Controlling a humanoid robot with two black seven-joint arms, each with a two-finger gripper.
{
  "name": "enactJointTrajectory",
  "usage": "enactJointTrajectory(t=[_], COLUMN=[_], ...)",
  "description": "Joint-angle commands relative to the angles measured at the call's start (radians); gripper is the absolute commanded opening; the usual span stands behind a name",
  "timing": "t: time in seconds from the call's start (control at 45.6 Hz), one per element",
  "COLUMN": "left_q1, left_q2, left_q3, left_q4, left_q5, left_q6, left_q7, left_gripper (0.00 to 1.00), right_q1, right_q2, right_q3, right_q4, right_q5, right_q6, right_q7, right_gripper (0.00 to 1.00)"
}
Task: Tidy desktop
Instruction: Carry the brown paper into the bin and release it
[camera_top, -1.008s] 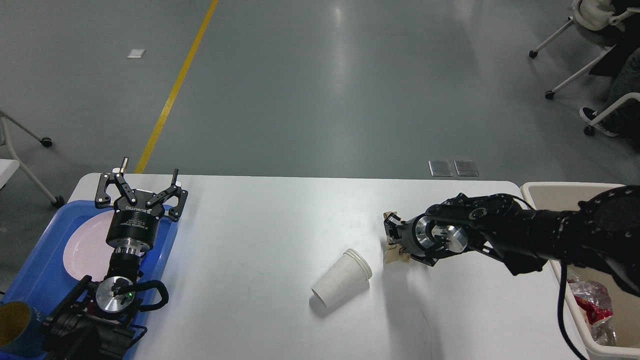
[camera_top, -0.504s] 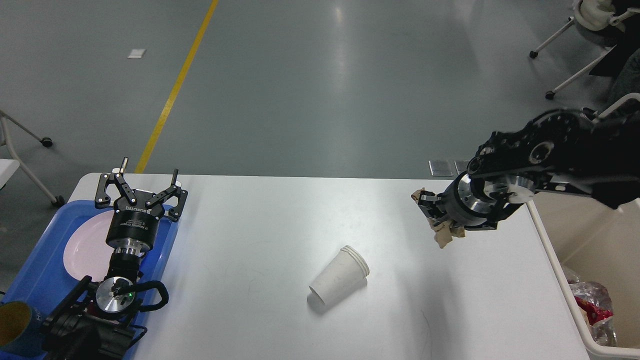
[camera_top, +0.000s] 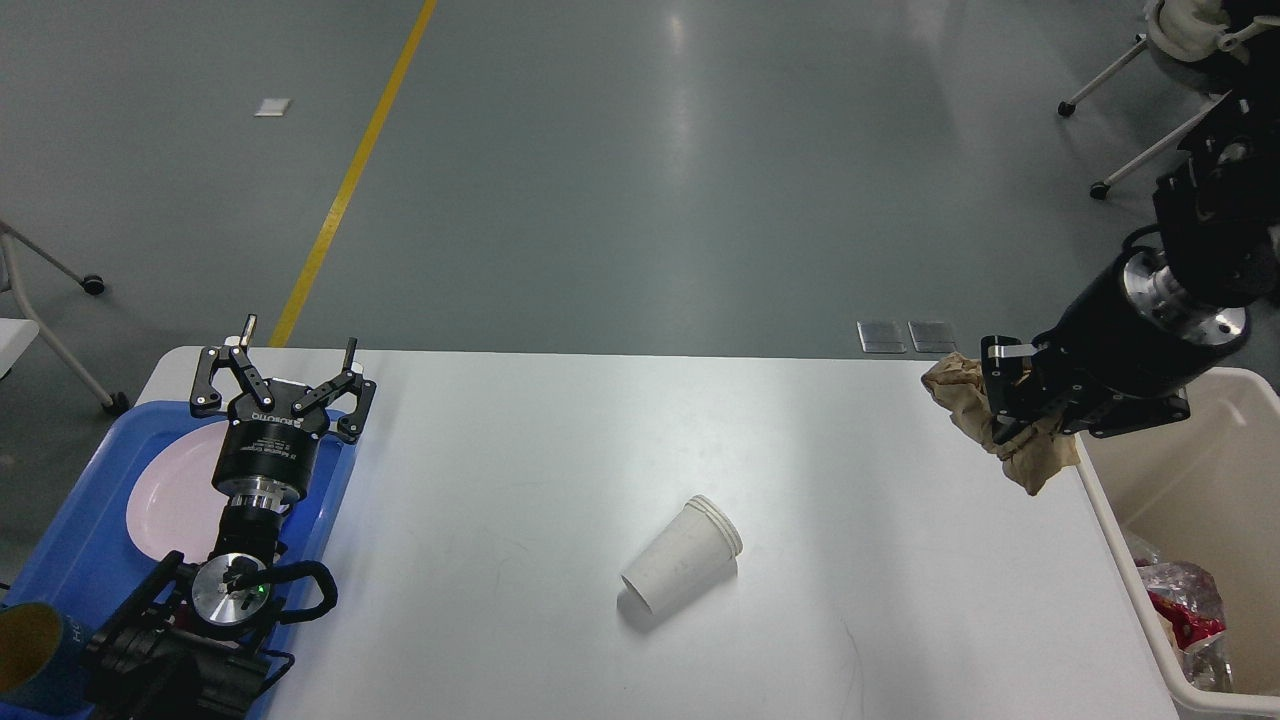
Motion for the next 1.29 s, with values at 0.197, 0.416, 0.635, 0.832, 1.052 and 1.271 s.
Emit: enactJointTrajectory(t=[0.197,0.416,0.635,0.832,1.052,1.271], left_q1=[0.000,0.000,0.000,0.000,0.000,0.000], left_q2=[0.000,0.000,0.000,0.000,0.000,0.000], left_q3=[0.000,0.000,0.000,0.000,0.000,0.000], left_q4=[0.000,0.000,0.000,0.000,0.000,0.000], left_q5=[0.000,0.000,0.000,0.000,0.000,0.000], left_q6=[0.000,0.000,0.000,0.000,0.000,0.000], left_q7=[0.000,0.000,0.000,0.000,0.000,0.000], left_gripper=[0.96,0.96,0.96,0.96,0.96,0.96], right_q1=[-0.099,-0.456,-0.928,-1.295,-1.560,-1.723], right_q2=[-0.136,-0.312,-0.451,-0.429,-0.313,-0.224], right_q3=[-0.107,-0.077,0.225,0.410,0.471,0.554], right_q4=[-0.090,-0.396,-0.751,-1.068,-1.231,-1.397], right_q5=[-0.028,-0.076,-0.080,-0.084,-0.077,-0.067], right_q6=[-0.137,-0.226,-0.309,-0.360,-0.598,-0.622], right_q7=[-0.010,-0.033,-0.145,-0.149,-0.152,-0.180], right_gripper=[0.00,0.00,0.00,0.00,0.00,0.00])
